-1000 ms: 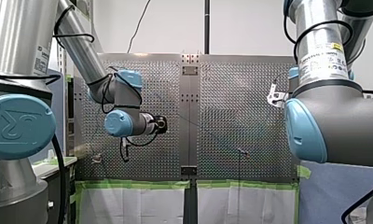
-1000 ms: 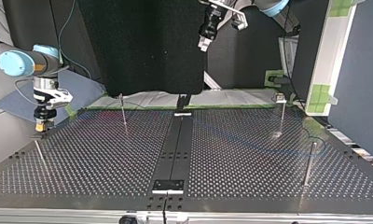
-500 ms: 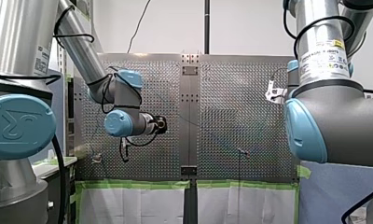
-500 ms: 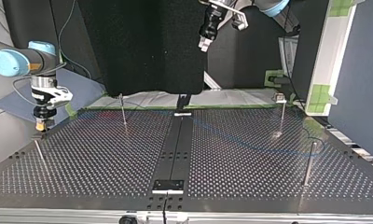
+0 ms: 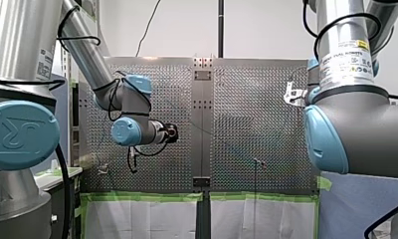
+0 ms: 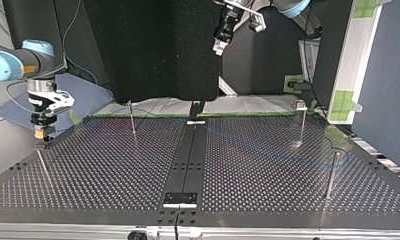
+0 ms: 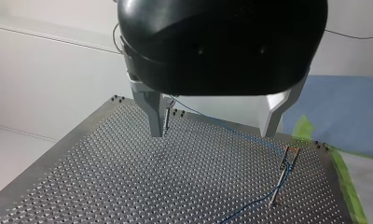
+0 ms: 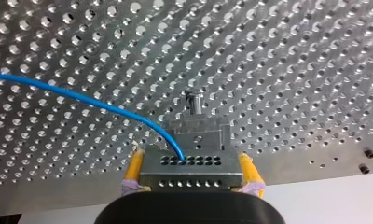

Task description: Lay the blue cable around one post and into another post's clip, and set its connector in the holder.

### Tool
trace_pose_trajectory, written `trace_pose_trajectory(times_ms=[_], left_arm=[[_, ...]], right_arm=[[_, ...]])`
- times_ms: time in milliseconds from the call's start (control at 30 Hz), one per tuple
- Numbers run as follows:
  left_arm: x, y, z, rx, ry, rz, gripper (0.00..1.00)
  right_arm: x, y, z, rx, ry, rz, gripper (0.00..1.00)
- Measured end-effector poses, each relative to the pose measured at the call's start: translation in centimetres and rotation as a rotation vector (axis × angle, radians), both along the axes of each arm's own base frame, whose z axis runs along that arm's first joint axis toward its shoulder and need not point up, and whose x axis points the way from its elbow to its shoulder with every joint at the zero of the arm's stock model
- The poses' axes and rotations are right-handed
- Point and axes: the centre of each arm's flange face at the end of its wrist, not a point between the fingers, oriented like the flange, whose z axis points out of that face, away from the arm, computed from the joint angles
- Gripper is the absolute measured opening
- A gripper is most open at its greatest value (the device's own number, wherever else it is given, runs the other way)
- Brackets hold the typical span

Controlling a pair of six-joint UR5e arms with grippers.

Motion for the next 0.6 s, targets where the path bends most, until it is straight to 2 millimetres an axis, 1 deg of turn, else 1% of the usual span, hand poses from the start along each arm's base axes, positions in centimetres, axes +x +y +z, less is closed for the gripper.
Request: trace_pose_trajectory(times_ms=[367,600], left_arm=[[0.0,0.1,-0.1,0.007,0.006,0.001,1.0],[0.0,0.2,-0.1,0.013,0.011,0.005,1.0]], right_arm=[[-0.2,-0.2,0.3,-0.002,-0.03,0.049,0.0],[-0.5,-0.7,1.4,0.01,-0.03,0.07,0.0]])
